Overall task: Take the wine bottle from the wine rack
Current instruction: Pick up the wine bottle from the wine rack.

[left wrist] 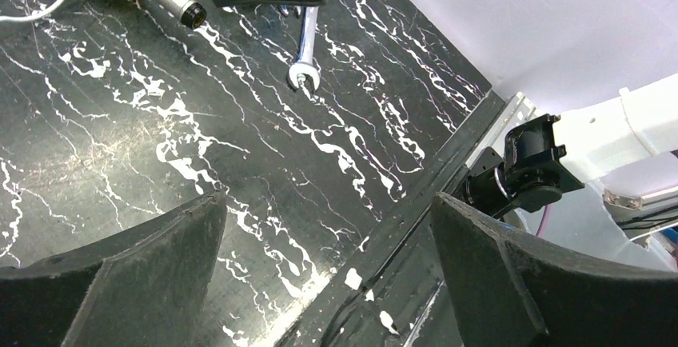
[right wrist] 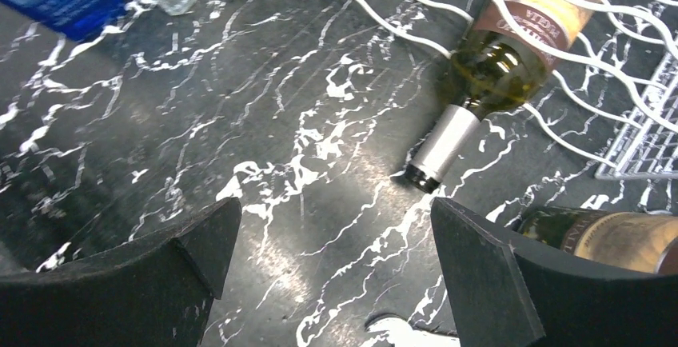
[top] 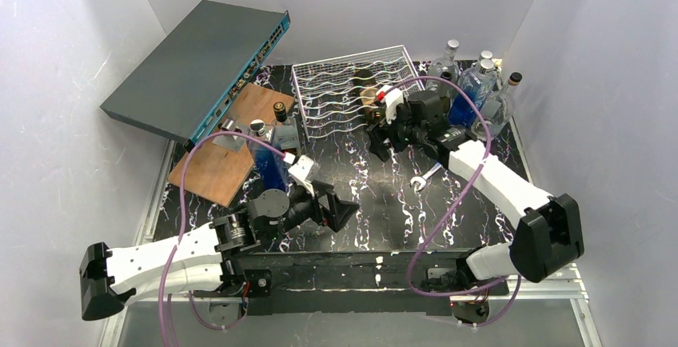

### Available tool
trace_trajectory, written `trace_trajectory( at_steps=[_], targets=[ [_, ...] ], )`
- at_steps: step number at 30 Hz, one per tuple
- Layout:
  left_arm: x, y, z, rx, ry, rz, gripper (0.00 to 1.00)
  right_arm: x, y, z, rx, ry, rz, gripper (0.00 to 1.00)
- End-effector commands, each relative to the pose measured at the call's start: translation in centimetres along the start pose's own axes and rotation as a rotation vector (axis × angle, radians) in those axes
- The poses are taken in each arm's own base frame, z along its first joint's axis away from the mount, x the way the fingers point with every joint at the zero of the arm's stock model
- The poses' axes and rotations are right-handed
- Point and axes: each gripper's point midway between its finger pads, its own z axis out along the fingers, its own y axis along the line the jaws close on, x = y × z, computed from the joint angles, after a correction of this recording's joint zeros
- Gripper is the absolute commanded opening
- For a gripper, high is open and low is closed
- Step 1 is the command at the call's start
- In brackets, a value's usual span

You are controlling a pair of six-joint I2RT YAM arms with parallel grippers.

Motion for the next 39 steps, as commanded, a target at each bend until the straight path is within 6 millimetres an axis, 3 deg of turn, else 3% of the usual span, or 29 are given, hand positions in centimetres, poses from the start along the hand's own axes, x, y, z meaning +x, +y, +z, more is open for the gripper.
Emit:
trace_trajectory(
  at_steps=[1,9,12,21,27,32,39],
  targets=[
    [-0.2,1.0,-0.6,-0.037,-0.023,-0.021,0.98,-1.6,-2.6,1.6,0.158,-0.066,0.008,0.98],
    [-0.2,1.7,-1.4,-0.057,-0.041,-0.028,0.98,0.3,-7.5,4.3,0.461,-0.035,0.218,0.98],
    [-0.2,1.9,-1.6,-0.061,-0.047,-0.031,0.98,1.1,-8.5,5.3,0.522,-0.006,0.276,0.98],
    [0.2,2.7,-2.4,-0.081,-0.053,-0.039,0.98,1.8,-9.6,8.1,0.557,-0.047,0.322,0.92],
    [0.5,3.0,-2.5,-0.093,-0.049,-0.049,0.98,2.6,-9.9,10.0,0.551,-0.014,0.303,0.8],
    [0.7,3.0,-2.4,-0.096,-0.041,-0.045,0.98,1.9,-10.6,10.6,0.566,-0.04,0.287,0.73],
    [0.6,3.5,-2.9,-0.12,-0.04,-0.049,0.98,3.5,-10.5,12.3,0.545,0.002,0.303,0.66]
  ],
)
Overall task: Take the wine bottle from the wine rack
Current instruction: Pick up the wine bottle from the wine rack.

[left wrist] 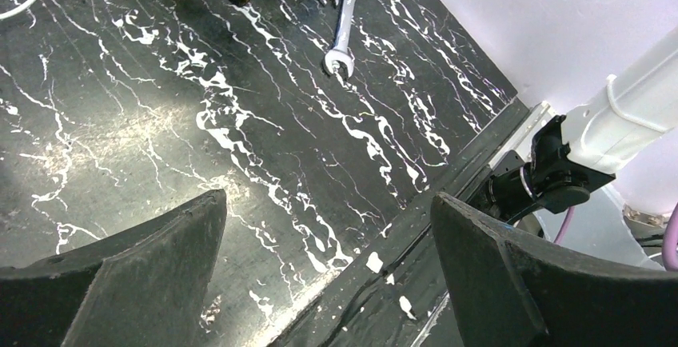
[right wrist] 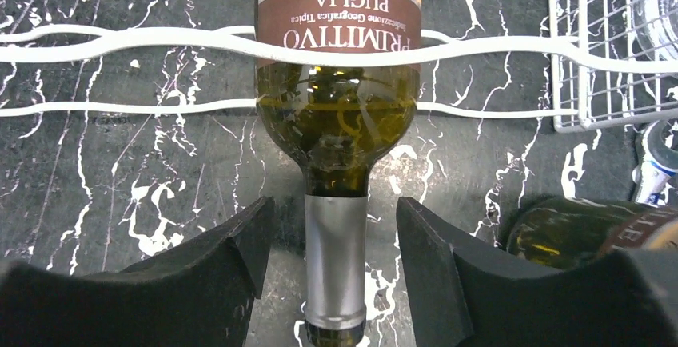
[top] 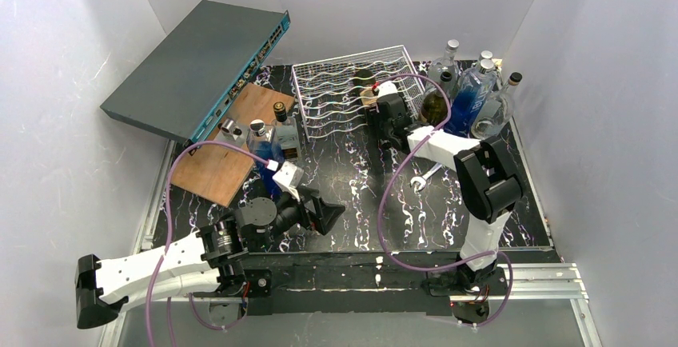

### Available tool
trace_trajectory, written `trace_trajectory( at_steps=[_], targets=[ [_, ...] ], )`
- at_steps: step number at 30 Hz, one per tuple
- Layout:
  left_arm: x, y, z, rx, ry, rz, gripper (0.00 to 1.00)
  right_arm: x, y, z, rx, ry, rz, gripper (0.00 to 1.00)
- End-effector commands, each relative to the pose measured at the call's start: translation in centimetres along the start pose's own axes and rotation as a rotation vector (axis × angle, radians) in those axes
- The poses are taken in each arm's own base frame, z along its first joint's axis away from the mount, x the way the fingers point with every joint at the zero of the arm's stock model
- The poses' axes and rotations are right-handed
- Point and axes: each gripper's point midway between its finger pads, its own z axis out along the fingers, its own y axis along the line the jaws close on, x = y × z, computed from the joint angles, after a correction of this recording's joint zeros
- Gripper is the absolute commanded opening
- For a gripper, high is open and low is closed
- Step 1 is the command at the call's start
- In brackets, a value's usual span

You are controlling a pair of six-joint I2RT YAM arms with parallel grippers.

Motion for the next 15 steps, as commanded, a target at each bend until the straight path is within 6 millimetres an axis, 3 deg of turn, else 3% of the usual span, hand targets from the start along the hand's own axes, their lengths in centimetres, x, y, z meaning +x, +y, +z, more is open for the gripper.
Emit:
trace_trajectory(
  at_steps=[1,15],
  targets=[
    [-0.6,1.0,-0.5,-0.056,-0.017,-0.011,0.98,-1.6,0.5,1.0,-0.001,-0.049,0.017,0.64],
    [-0.4,1.2,-0.5,-0.062,-0.013,-0.017,0.98,-0.8,-0.9,2.9,0.017,-0.019,0.049,0.55]
  ],
)
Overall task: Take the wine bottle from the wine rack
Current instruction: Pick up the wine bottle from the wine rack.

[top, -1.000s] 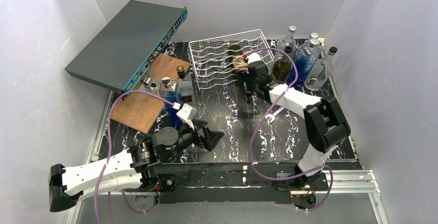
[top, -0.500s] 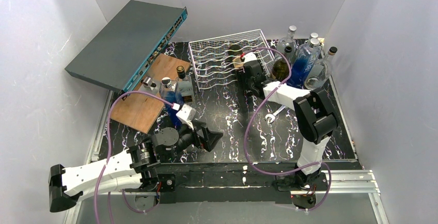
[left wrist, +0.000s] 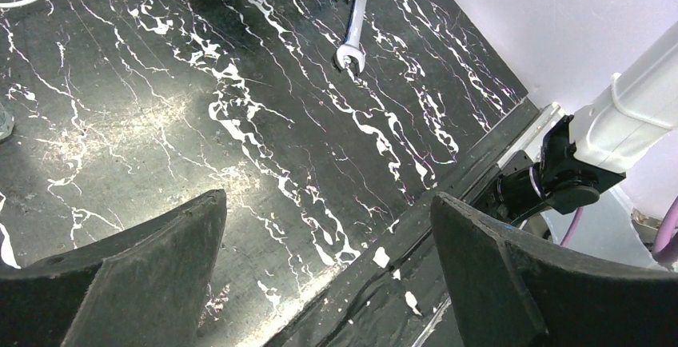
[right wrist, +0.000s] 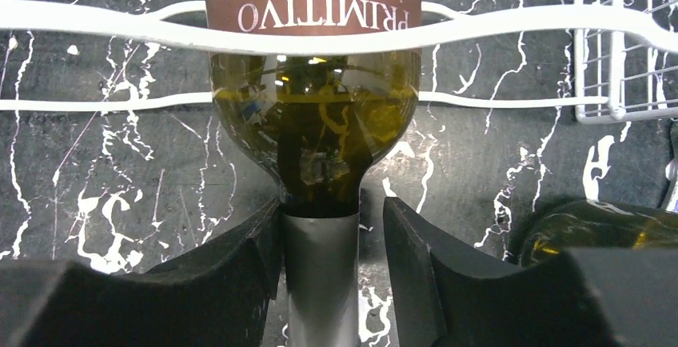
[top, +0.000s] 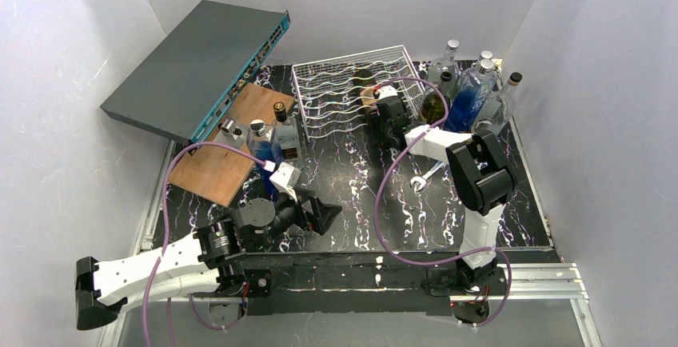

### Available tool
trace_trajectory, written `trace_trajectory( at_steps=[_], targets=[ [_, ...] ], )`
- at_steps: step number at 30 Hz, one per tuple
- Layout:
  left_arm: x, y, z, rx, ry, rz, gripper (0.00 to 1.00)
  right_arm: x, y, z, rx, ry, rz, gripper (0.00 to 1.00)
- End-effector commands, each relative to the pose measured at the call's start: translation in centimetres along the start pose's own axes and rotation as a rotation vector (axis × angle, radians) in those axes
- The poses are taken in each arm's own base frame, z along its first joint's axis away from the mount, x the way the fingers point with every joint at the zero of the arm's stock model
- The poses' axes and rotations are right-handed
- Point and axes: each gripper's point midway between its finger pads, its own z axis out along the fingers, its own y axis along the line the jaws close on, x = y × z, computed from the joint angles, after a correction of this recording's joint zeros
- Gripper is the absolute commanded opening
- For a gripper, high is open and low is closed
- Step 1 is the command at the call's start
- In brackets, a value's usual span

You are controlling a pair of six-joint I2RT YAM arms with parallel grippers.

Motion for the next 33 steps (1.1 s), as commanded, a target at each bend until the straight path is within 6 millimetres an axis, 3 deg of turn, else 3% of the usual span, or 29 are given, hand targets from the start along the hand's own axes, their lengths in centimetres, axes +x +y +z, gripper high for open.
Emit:
trace_trajectory(
  at_steps=[1,7,14,21,27,33],
  targets=[
    [-0.7,0.4,0.0,-0.025,-0.023,-0.01,0.98,-3.2,-0.3,0.4,-0.003,-0.08,0.044,0.55],
    [-0.7,0.3,0.1,-0.028,-0.022,-0.011,0.98,-3.6,0.0,0.2,-0.03,-0.089,0.059,0.51],
    [-0.6,0.2,0.2,-0.027,-0.016,-0.009,0.98,-3.6,0.2,0.1,-0.05,-0.091,0.055,0.35],
    [-0.7,0.2,0.1,-0.024,-0.019,-0.01,0.98,-3.9,0.5,-0.6,-0.093,-0.09,0.034,0.01],
    [-0.9,0.2,-0.1,-0.023,-0.022,-0.01,0.98,-4.9,0.9,-3.0,-0.14,-0.125,0.037,0.01],
    [-1.0,-0.1,0.0,-0.017,-0.019,-0.012,0.98,-4.3,0.8,-4.9,-0.166,-0.146,0.049,0.01]
  ],
)
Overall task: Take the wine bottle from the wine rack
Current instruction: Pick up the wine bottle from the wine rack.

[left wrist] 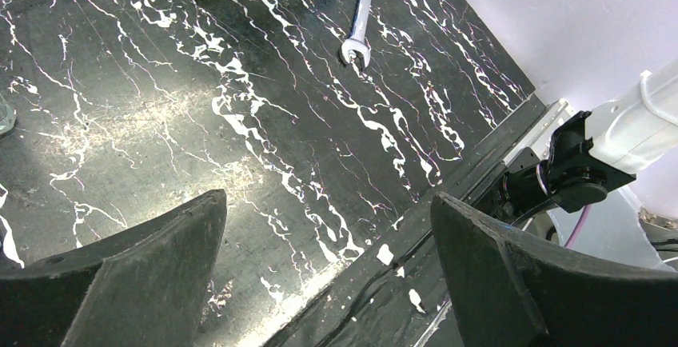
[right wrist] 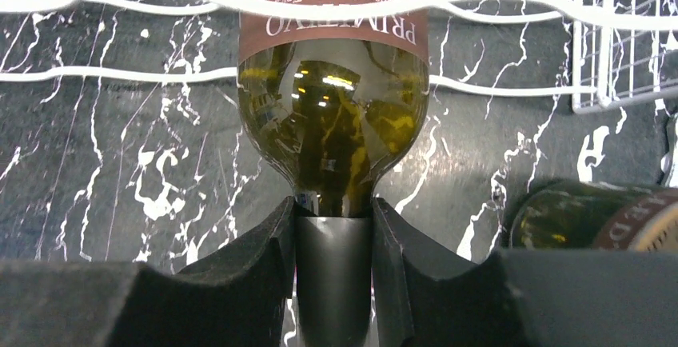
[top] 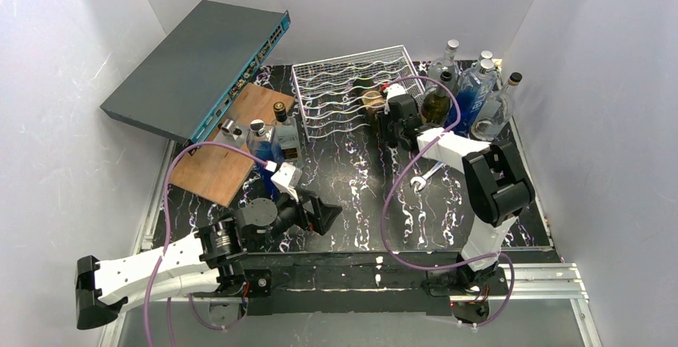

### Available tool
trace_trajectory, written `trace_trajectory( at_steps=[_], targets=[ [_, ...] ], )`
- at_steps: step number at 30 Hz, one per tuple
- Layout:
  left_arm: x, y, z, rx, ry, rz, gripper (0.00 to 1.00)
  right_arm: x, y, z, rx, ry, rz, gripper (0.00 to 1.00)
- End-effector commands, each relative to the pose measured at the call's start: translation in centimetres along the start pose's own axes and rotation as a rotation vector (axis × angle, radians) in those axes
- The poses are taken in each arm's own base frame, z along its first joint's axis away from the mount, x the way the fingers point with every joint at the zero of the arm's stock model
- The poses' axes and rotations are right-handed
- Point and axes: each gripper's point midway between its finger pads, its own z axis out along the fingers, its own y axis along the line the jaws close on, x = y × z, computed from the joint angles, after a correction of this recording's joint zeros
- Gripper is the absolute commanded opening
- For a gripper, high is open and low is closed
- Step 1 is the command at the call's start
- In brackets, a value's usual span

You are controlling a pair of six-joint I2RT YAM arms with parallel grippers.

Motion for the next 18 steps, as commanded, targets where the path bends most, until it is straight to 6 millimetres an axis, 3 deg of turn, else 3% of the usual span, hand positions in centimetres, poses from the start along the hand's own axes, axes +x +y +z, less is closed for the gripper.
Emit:
trace_trajectory(
  at_steps=[1,10,18],
  targets=[
    [-1.4,-0.3,-0.1,-0.006,-0.031,-0.014,0.98,-3.2,1.0,-2.4,-0.064,-0.119,0.015,0.01],
    [-1.4,-0.4,0.0,-0.005,-0.025,-0.011,0.98,-0.6,1.0,-4.6,-0.09,-0.109,0.035,0.01],
    [-1.2,-0.5,0.2,-0.001,-0.019,-0.012,0.98,0.2,0.9,-6.4,-0.104,-0.118,0.025,0.01]
  ],
)
